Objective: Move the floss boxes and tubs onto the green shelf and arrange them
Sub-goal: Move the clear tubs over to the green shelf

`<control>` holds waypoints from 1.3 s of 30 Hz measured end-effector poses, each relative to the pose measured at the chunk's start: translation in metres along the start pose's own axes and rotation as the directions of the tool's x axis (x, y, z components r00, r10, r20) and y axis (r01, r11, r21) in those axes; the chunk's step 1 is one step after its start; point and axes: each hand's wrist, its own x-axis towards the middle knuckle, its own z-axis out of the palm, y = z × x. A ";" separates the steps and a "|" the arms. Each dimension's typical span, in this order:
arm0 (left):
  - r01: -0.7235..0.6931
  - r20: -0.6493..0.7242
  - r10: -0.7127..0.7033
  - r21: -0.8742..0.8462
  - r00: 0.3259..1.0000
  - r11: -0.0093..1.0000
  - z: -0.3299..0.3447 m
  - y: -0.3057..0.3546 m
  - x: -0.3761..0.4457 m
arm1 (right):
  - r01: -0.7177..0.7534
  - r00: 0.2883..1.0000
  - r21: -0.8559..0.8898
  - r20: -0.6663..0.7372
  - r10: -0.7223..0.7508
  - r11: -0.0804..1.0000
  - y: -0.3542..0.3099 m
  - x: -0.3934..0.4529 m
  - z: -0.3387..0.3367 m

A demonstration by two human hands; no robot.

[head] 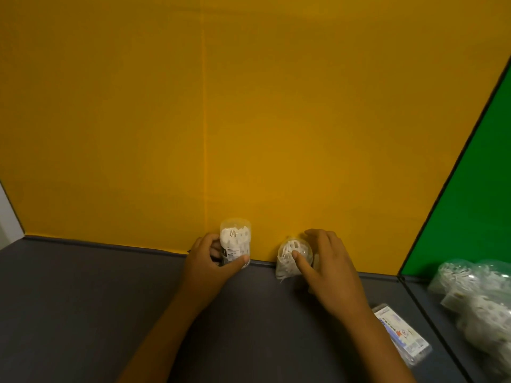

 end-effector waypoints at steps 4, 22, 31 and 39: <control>0.107 0.115 -0.086 -0.188 0.990 0.976 -0.002 0.005 -0.005 | -0.002 1.000 -0.055 0.002 0.002 0.998 -0.001 -0.005 0.002; 0.156 0.155 -0.101 -0.407 0.983 0.900 -0.010 0.019 -0.014 | -0.003 0.999 -0.038 0.050 0.005 0.999 -0.027 -0.015 0.012; 0.207 0.182 -0.128 -0.526 0.975 0.825 -0.002 0.052 -0.045 | 0.037 0.999 0.158 0.008 -0.039 0.987 -0.019 -0.037 -0.041; 0.171 0.200 -0.073 -0.529 0.977 0.831 0.022 0.099 -0.109 | 0.050 0.997 0.144 -0.070 -0.040 0.988 -0.005 -0.087 -0.132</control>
